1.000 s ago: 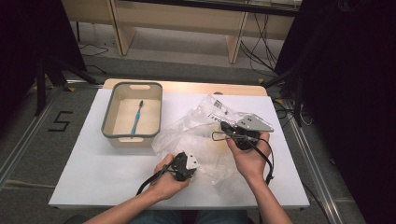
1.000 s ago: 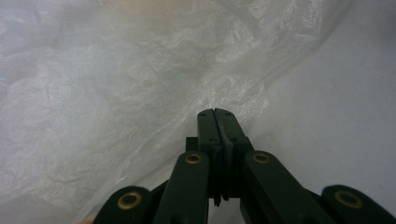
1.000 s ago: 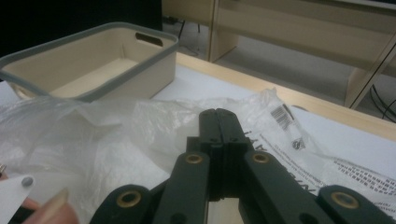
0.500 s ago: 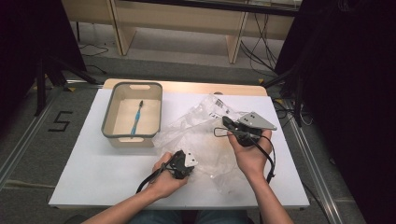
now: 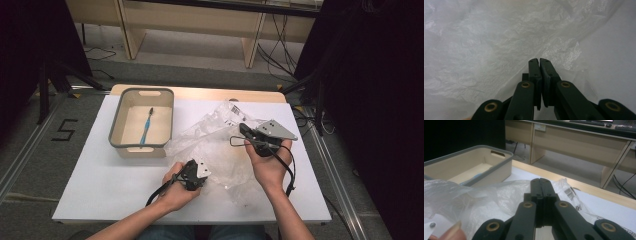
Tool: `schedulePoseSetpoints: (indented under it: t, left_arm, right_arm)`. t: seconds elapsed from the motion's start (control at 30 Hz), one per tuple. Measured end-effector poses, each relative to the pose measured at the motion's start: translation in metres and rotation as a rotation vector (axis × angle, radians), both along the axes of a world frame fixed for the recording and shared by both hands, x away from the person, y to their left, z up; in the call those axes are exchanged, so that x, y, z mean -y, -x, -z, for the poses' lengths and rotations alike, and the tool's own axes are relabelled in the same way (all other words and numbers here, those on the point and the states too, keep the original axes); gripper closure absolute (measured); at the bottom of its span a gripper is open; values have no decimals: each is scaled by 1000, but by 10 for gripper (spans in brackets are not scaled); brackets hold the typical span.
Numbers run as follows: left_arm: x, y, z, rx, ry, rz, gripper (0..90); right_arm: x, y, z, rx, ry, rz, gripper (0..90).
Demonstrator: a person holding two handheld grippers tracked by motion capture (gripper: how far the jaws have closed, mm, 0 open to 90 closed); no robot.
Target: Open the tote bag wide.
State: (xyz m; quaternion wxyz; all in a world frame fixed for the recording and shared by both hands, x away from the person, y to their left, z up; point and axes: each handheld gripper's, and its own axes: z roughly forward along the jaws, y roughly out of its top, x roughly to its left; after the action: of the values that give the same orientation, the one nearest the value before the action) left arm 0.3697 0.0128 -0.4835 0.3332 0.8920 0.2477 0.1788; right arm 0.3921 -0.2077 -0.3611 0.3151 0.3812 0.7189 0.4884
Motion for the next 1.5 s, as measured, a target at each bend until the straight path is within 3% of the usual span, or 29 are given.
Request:
schedulePoseSetpoints:
  t: [0.3, 0.53, 0.63, 0.73, 0.87, 1.13, 1.23, 1.5]
  left_arm:
    - [-10, 15, -29, 61, 99, 24, 722]
    - [-26, 25, -47, 97, 161, -1, 594]
    - [-32, 28, -54, 104, 182, -9, 597]
    - [-31, 26, -59, 86, 223, -20, 639]
    - [-21, 20, -60, 121, 194, -19, 725]
    - [-24, 15, -63, 125, 220, -39, 756]
    - [-27, 12, -72, 172, 228, -42, 727]
    - [-18, -7, -106, 321, 243, -96, 512]
  right_arm:
    - [0, 0, 2, -7, 1, -1, 900]
    - [-1, -1, 2, -10, 1, -3, 900]
    - [-1, -1, 2, -10, 2, -3, 900]
    - [-1, -1, 2, -11, 2, -5, 900]
    - [-2, -1, 3, -16, 8, -7, 900]
    - [-2, -2, 4, -22, 9, -12, 900]
    - [-2, -1, 5, -27, 12, -14, 900]
    - [-4, 0, 6, -38, 17, -22, 900]
